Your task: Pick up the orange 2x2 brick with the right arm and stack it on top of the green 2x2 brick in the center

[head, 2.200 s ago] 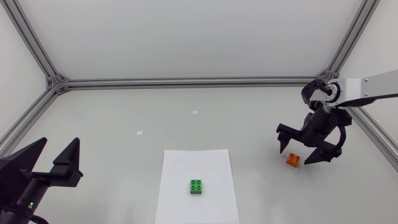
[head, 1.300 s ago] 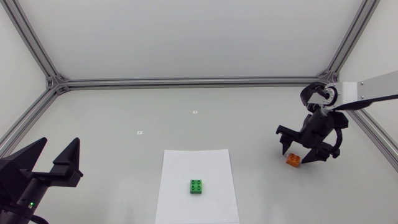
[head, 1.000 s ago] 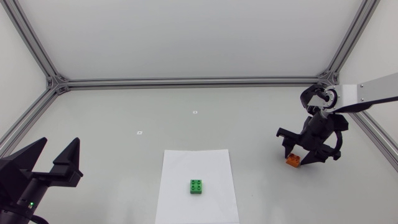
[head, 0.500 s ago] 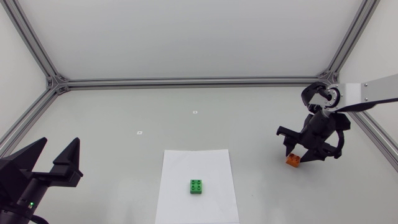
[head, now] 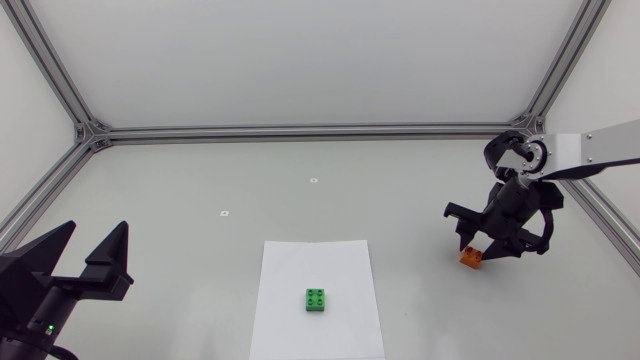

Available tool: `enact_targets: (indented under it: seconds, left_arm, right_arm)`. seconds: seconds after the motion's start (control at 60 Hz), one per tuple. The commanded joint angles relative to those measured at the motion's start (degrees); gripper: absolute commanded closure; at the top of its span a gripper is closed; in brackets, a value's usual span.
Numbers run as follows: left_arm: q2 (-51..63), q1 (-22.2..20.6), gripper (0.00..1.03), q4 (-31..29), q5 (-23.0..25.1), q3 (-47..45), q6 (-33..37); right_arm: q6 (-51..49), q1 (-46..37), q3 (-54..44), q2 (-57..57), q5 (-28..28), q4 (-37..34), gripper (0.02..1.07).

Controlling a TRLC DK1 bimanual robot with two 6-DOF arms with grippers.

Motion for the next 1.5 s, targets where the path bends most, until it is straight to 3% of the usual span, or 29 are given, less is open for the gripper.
enact_targets:
  seconds: [0.0,0.35,0.45,0.483,0.567,0.633,1.083,1.2,1.283,1.483]
  left_arm:
    - [-0.5,0.1,0.04,-0.8,0.2,-2.3,0.7]
    - [-0.5,0.1,0.04,-0.8,0.2,-2.3,0.7]
    - [-0.5,0.1,0.04,-0.8,0.2,-2.3,0.7]
    - [-0.5,0.1,0.04,-0.8,0.2,-2.3,0.7]
    - [-0.5,0.1,0.04,-0.8,0.2,-2.3,0.7]
    - [-0.5,0.1,0.04,-0.8,0.2,-2.3,0.7]
    - [-0.5,0.1,0.04,-0.8,0.2,-2.3,0.7]
    - [-0.5,0.1,0.04,-0.8,0.2,-2.3,0.7]
    - [-0.5,0.1,0.04,-0.8,0.2,-2.3,0.7]
    - [-0.5,0.1,0.04,-0.8,0.3,-2.3,0.7]
  right_arm:
    - [0.3,0.5,-1.7,0.2,0.5,0.2,0.60]
    - [0.5,0.8,-1.8,1.0,1.4,0.2,0.60]
    - [0.5,1.4,-1.8,1.1,2.1,0.2,0.66]
    - [0.5,1.6,-1.8,1.1,2.2,0.2,0.69]
    - [0.4,2.0,-2.1,0.5,2.8,0.4,0.91]
    - [0.0,2.0,-2.5,-0.7,3.3,0.8,1.00]
    - [-11.2,4.8,-3.0,-9.8,2.9,0.8,1.01]
    - [-14.8,9.0,-2.8,-11.3,5.0,0.1,1.01]
    - [-15.9,11.4,-1.3,-10.6,4.5,-3.1,1.01]
    - [-18.3,17.1,-1.3,-10.8,4.2,-3.3,1.01]
